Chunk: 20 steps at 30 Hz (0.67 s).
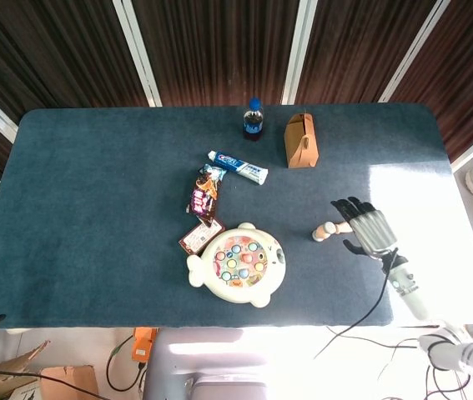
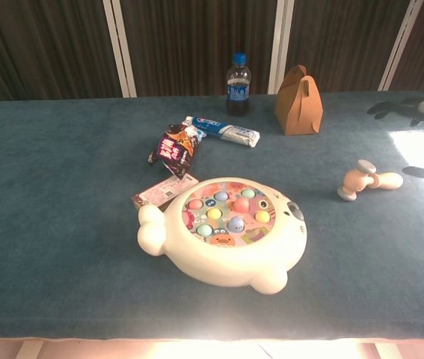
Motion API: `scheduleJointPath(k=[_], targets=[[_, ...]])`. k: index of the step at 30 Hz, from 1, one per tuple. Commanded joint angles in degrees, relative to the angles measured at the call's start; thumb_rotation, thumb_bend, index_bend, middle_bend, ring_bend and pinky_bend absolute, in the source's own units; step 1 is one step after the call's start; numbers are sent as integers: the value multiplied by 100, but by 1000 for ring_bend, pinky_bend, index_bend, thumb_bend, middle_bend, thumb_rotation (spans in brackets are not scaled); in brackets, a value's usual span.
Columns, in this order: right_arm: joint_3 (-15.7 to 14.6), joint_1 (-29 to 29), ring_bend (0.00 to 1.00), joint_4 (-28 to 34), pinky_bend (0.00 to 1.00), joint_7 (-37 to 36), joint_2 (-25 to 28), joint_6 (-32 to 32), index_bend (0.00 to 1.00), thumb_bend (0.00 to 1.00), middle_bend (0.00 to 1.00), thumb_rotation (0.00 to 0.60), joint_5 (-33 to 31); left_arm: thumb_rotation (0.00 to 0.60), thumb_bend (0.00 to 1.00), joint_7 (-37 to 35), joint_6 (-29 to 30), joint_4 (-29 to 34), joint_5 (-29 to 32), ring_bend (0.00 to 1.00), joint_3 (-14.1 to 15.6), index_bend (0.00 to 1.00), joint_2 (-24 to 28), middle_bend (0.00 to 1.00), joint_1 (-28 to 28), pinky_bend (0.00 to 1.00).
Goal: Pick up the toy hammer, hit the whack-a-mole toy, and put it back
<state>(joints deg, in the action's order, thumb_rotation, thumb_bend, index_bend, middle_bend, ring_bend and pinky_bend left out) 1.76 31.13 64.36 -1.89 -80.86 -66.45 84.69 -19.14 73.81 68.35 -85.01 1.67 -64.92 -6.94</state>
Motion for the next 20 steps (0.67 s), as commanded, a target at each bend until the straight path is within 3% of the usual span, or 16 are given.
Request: scheduleJointPath(k=[1, 4, 9, 13, 20], targets=[[-145, -1094, 11, 1320, 187, 663, 843, -1446, 60, 198, 50, 600, 45, 600, 108, 165, 401, 121, -176, 0, -31, 6, -85, 0, 90, 79], [-296, -1656, 0, 1834, 143, 1134, 1066, -1973, 43, 198, 1, 600, -98, 600, 108, 413, 635, 298, -302, 0, 19, 6, -126, 0, 177, 79], [-535, -2149, 0, 2044, 109, 1647, 1141, -2245, 31, 197, 0, 600, -143, 600, 108, 553, 1167, 210, -513, 0, 28, 6, -415, 0, 351, 75], [-480, -2320, 0, 2452, 99, 1595, 1319, -2520, 23, 198, 0, 600, 8, 600, 108, 440, 1158, -38, -485, 0, 37, 6, -734, 0, 386, 69], [-392, -2417, 0, 2510, 99, 1477, 1361, -2449, 24, 198, 0, 600, 34, 600, 108, 395, 1150, -103, -541, 0, 100, 6, -708, 0, 398, 69]])
